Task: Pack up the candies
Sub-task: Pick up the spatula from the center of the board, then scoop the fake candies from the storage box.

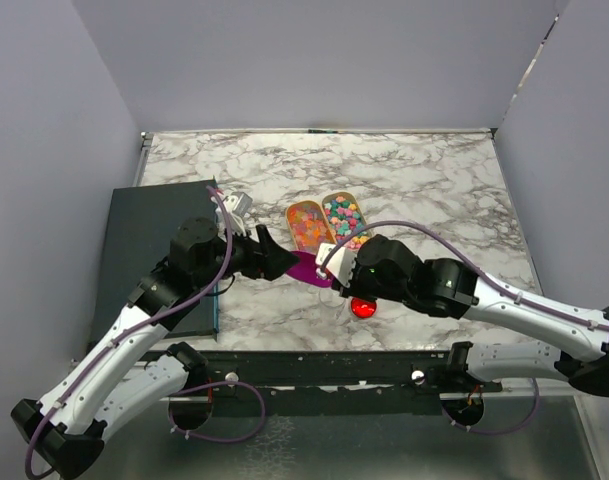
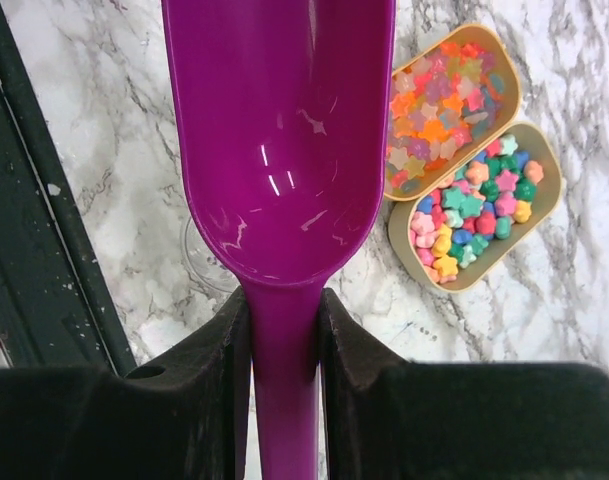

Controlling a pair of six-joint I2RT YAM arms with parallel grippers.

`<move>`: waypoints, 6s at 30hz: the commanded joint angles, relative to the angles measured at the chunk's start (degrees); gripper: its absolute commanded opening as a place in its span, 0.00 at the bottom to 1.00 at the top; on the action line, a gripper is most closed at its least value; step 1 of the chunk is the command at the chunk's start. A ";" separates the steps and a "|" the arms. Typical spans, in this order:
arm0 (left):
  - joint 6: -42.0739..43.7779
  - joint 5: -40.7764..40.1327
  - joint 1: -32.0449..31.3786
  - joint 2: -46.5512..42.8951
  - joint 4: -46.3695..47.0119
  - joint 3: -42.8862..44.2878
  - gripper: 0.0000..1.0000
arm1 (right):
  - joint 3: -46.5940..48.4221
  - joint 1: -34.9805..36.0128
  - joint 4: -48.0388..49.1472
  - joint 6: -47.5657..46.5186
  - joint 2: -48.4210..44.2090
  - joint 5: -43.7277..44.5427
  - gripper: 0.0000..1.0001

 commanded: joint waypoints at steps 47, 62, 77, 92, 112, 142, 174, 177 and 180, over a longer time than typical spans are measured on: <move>-5.04 17.33 0.24 -3.34 1.67 -5.41 0.00 | -6.08 1.96 9.16 -8.43 -16.50 -10.42 0.60; -11.82 22.32 0.24 -5.30 8.22 -5.56 0.00 | -10.15 1.96 11.24 -8.28 -21.04 -15.81 0.63; -14.72 24.10 0.24 -5.16 10.71 -6.41 0.00 | -11.02 1.96 15.78 -9.01 -19.64 -17.13 0.48; -15.92 25.04 0.24 -4.36 12.09 -6.37 0.00 | -10.57 1.96 15.83 -9.27 -18.58 -16.99 0.01; -13.42 13.96 0.24 -3.60 7.86 -5.32 0.67 | -10.86 1.96 16.19 -2.00 -19.88 -2.27 0.01; 12.69 -25.56 0.24 -5.30 -3.41 0.99 0.99 | 14.12 -15.17 -11.74 18.10 8.85 9.14 0.01; 15.15 -24.79 -1.37 -11.20 -2.57 -4.45 0.99 | 32.68 -30.32 -31.83 24.28 36.15 -2.23 0.01; 15.12 -24.92 -1.73 -11.46 -2.67 -4.55 0.99 | 33.24 -30.66 -31.88 24.22 37.06 -2.27 0.01; 15.03 -25.05 -2.04 -11.62 -2.74 -4.53 0.99 | 33.68 -31.06 -32.23 24.02 37.96 -2.44 0.01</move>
